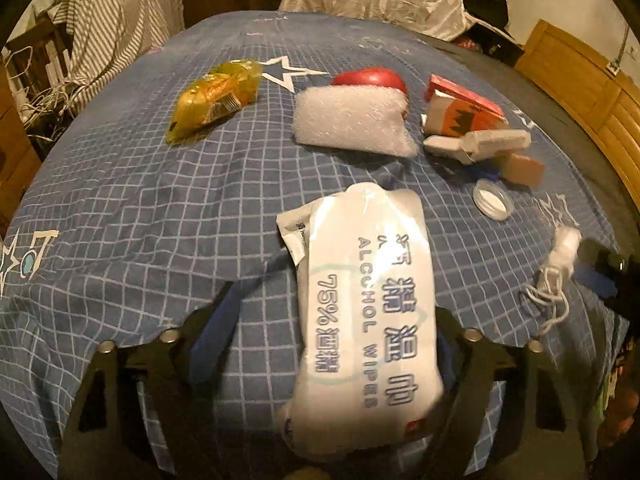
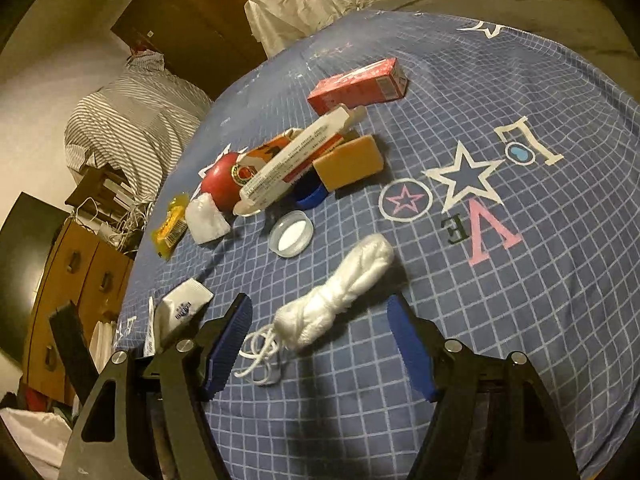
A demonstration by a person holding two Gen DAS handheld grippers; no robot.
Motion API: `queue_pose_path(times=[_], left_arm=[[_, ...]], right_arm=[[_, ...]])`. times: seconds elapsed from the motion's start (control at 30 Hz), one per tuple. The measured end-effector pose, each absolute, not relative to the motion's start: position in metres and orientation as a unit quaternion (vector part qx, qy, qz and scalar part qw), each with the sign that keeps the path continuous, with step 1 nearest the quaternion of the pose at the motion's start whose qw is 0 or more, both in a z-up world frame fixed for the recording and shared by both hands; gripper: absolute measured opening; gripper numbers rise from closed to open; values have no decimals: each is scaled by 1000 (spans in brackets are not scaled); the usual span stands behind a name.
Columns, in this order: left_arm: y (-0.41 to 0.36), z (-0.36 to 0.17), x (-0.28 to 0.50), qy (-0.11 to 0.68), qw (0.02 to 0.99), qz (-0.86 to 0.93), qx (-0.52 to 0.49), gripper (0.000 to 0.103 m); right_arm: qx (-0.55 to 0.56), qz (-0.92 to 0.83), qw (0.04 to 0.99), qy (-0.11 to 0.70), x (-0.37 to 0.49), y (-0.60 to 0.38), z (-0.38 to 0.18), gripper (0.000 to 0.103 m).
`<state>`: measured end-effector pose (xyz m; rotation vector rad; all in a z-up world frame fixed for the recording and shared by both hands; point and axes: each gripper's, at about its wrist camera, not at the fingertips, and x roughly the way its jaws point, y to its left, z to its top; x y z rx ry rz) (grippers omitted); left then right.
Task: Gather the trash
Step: 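Grasp the white alcohol wipes pack with the left tool while the right tool grasps the white rope, then carry the wipes pack and white rope with both tools to the bucket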
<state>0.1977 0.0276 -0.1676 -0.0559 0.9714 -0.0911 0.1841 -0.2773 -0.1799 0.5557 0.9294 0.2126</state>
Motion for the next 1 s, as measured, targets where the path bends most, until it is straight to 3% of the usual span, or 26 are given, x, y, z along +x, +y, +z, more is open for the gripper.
queue_pose_path(times=[0.1, 0.23, 0.3, 0.37, 0.47, 0.57, 1.0], left_arm=[[33, -165, 201, 464, 884, -40, -35, 43], [34, -165, 201, 462, 885, -43, -33, 39], [34, -166, 200, 459, 887, -43, -28, 37], [36, -165, 198, 457, 888, -44, -29, 36], [39, -163, 194, 449, 892, -42, -35, 32], [43, -157, 185, 431, 900, -38, -43, 30], [43, -54, 107, 277, 960, -30, -16, 30]], right_arm=[[264, 100, 851, 442, 185, -277, -183, 70], [250, 96, 856, 443, 193, -271, -183, 63], [236, 87, 861, 443, 198, -269, -185, 49], [225, 87, 864, 441, 199, -266, -185, 46], [194, 96, 874, 434, 193, -256, -181, 29], [140, 101, 897, 406, 183, -240, -167, 19], [10, 131, 964, 232, 109, -168, -60, 18]])
